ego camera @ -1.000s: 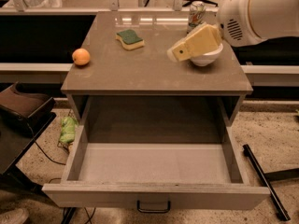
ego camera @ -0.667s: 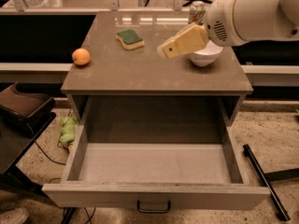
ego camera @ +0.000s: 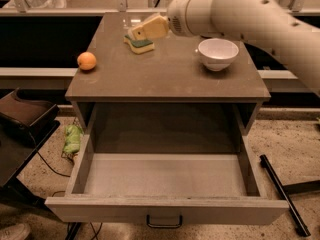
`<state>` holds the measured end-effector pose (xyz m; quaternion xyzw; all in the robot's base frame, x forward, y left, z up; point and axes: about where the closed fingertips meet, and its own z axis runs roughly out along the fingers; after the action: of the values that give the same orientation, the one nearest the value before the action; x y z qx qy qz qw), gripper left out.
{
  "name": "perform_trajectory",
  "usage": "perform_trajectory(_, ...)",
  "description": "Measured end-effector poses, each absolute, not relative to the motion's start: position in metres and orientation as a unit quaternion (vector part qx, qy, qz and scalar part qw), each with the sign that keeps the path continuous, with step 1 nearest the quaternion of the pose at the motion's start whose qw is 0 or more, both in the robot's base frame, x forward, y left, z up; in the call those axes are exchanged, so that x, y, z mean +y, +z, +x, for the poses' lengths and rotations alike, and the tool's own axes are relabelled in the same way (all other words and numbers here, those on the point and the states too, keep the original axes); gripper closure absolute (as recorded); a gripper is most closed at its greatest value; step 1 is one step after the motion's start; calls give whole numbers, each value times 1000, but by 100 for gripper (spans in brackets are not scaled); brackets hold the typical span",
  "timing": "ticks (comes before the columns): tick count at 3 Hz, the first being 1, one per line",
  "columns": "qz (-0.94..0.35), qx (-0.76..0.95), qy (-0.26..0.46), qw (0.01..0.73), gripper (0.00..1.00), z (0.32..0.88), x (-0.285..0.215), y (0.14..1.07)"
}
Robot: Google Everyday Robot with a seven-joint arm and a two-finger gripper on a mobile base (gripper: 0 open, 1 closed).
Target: Place sponge into top drawer
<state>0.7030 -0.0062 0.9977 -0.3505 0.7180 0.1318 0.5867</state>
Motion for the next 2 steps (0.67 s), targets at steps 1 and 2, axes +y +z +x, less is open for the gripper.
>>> perform_trajectory(1,-352,707,157,593,0,760,35,974)
perform_trajectory(2,-348,711,169,588,0,808,67,944)
